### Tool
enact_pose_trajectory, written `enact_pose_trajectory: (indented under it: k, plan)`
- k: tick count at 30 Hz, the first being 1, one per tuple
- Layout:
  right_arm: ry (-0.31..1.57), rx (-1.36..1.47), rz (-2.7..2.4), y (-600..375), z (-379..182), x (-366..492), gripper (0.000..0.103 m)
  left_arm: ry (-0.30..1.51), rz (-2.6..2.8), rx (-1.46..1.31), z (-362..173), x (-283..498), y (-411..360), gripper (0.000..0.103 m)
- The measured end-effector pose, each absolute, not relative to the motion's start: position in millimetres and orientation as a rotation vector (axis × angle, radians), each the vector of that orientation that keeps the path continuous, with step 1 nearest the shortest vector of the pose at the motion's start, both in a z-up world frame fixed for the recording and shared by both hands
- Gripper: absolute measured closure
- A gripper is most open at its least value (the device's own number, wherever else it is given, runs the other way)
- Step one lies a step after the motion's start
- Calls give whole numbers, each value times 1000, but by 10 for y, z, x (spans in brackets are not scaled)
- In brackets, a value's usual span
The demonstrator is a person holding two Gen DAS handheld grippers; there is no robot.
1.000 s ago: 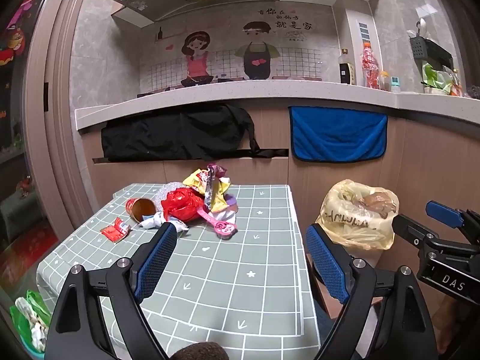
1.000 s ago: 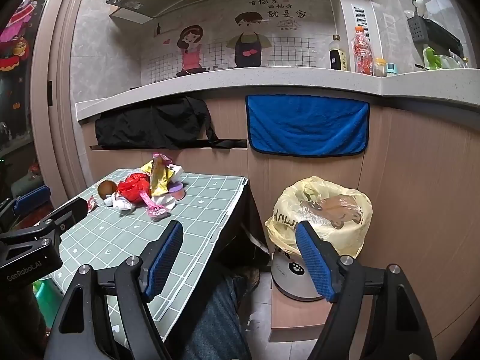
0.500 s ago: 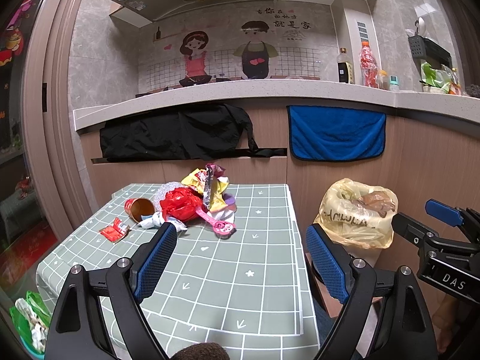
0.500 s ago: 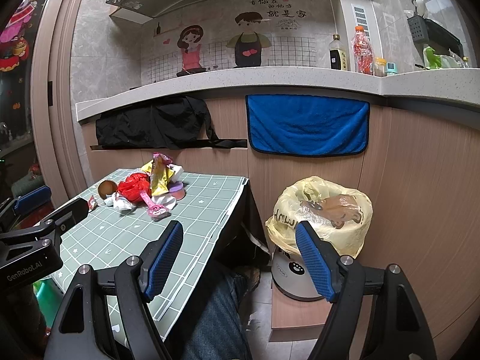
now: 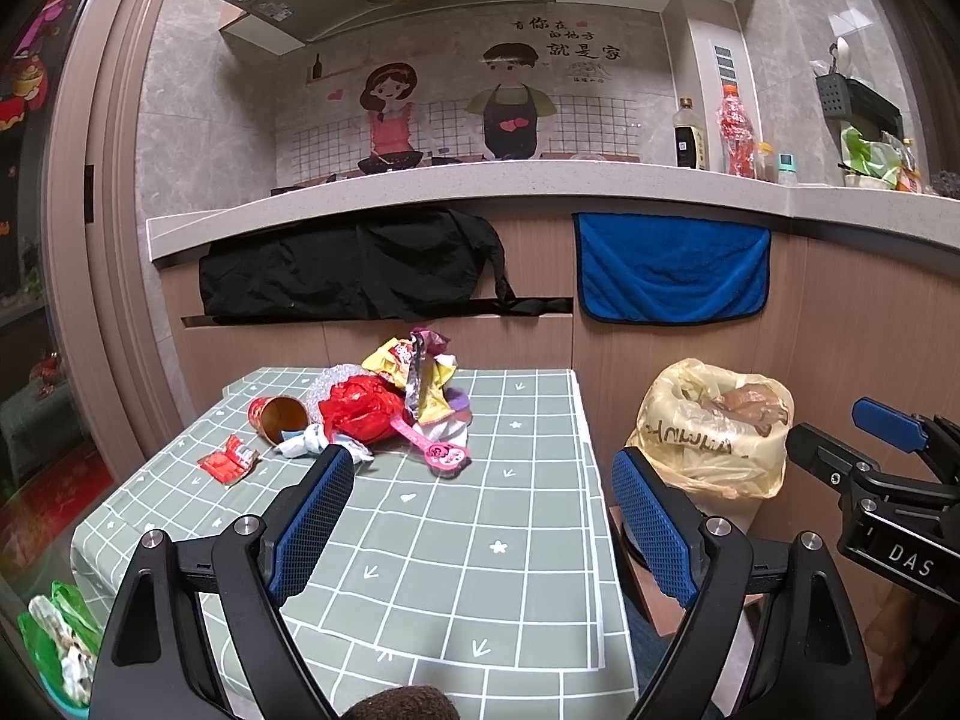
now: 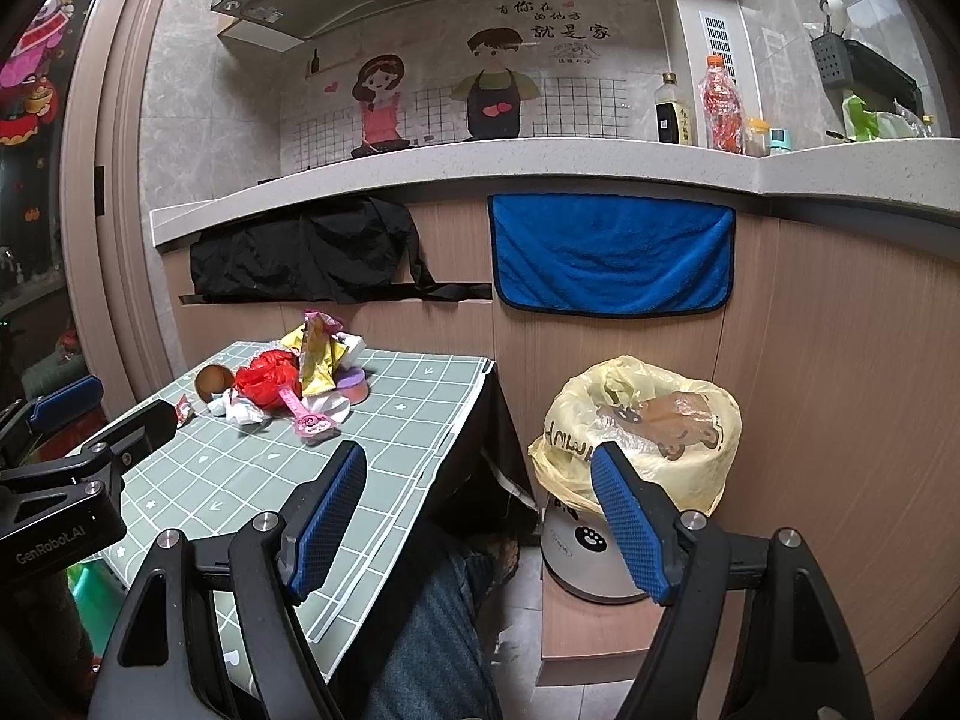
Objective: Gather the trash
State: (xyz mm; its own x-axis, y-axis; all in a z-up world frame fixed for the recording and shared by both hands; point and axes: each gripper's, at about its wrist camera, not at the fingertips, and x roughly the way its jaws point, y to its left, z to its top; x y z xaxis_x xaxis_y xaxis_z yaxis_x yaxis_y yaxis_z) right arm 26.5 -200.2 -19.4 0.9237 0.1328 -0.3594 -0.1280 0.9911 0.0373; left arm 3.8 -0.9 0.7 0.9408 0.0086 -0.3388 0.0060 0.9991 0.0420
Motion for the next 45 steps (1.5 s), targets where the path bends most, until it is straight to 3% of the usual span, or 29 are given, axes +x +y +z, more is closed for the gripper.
enact_pose_trajectory:
  k: [45]
  plan:
    - [365,10,140,-1996,-79,197,28,338,2,30,59,-6,-15,15]
